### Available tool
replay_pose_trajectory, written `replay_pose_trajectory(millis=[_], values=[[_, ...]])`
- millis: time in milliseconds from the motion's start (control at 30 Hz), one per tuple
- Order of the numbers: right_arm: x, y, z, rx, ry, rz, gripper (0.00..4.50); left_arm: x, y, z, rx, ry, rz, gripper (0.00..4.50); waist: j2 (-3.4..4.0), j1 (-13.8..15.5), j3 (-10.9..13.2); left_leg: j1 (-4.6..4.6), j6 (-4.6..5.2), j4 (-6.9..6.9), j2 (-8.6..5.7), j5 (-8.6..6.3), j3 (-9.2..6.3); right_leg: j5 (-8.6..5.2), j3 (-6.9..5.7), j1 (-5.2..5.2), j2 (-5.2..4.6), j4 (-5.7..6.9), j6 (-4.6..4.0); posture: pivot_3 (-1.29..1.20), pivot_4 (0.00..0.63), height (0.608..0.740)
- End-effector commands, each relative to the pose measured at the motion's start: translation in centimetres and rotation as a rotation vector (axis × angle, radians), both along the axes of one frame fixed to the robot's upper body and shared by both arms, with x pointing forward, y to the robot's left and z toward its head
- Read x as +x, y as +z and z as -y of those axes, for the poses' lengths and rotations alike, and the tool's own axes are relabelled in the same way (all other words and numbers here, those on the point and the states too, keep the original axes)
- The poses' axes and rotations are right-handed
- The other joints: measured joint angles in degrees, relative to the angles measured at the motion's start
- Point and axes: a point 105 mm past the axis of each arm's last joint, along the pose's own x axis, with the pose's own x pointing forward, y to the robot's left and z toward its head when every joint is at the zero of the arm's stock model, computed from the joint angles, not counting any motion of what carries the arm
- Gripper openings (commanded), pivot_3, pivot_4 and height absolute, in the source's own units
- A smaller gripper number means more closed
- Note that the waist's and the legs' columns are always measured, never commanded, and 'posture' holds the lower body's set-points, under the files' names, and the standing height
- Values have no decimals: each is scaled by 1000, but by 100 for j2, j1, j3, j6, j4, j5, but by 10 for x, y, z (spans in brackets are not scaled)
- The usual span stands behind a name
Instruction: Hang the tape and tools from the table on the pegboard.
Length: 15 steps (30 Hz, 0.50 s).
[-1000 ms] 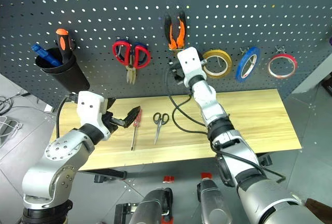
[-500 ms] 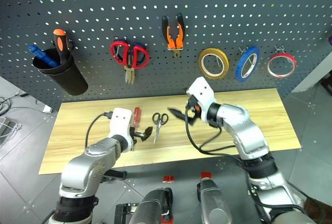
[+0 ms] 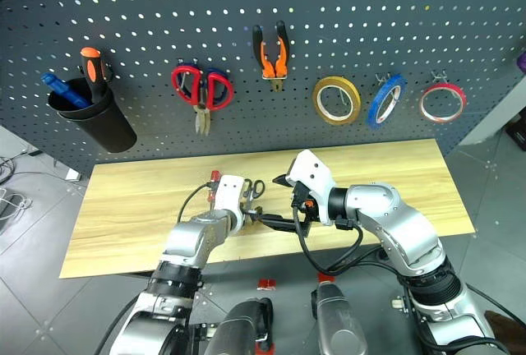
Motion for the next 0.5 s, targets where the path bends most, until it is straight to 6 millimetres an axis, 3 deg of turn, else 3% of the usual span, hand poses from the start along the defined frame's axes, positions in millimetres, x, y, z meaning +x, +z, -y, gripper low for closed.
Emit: replay_pose_trajectory(millis=[33,133,233,500], values=[[-8,10,-2,16,40,31,4494,-7,-22,-2,2,8,-80,4313,1,-17,0,1,0,0,0,0,0,0,0,0,0,0,0,-294,290,740],[-9,7,0,-15,46,22,4500,-7,-32,-2,-11,10,-117,3680,5,-19,-4,3,-1,0,0,0,-1,0,-2,2,0,0,0,-299,288,740],[-7,4,3,-42,47,22,4500,-7,-35,-2,-34,22,-128,2743,9,-18,-7,11,-1,0,-1,0,-2,-1,-2,13,-2,-2,1,-314,283,740],[2,5,11,-65,8,42,4500,-5,-26,-3,-9,-52,-45,287,13,-20,-11,13,-4,0,-1,1,-2,-1,-2,15,-3,-4,2,-317,267,740]])
